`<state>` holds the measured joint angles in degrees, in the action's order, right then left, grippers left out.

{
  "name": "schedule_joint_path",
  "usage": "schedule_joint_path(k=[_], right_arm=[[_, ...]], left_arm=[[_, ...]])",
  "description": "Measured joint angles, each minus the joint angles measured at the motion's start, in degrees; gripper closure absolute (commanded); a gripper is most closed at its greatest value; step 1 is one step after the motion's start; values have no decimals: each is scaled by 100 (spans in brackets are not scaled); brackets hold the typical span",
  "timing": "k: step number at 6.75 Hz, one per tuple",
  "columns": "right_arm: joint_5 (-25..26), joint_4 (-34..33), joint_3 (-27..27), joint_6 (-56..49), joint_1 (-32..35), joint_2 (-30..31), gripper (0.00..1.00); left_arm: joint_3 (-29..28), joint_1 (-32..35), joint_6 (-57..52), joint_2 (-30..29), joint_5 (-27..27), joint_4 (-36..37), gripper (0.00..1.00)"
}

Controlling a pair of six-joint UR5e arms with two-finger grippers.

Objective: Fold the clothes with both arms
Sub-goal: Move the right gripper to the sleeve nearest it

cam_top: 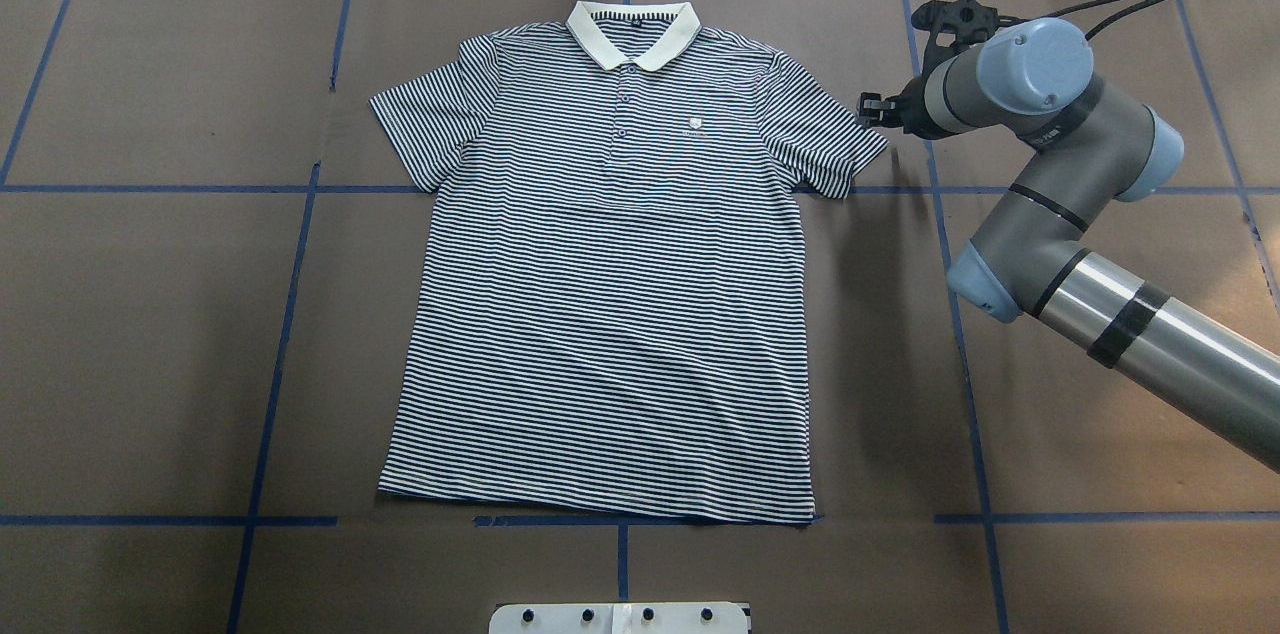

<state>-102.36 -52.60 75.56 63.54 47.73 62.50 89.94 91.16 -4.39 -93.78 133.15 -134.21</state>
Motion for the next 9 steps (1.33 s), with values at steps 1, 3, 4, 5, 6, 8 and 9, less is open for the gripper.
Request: schedule_joint_path(k=[1,3,4,5,6,8,9], right_arm=[[46,-8,-29,1,-64,-4,42],[123,-5,-101,1,-130,-9,45],[157,-2,-117,1,-151,-10,57],[191,-3,-127,1,-169,-10,74],[221,-3,-148,-1,-187,-13,100],[294,3,-194,-30,-192,-20,100],[303,-22,-196,-46,-196,-74,100]], left_arm=[[1,4,0,0,0,0,0],[-2,6,0,0,0,0,0],[-2,6,0,0,0,0,0],[-3,2,0,2,0,0,0],[-3,-1,0,6,0,0,0],[-3,-5,0,3,0,0,0],[-5,-7,0,1,0,0,0]])
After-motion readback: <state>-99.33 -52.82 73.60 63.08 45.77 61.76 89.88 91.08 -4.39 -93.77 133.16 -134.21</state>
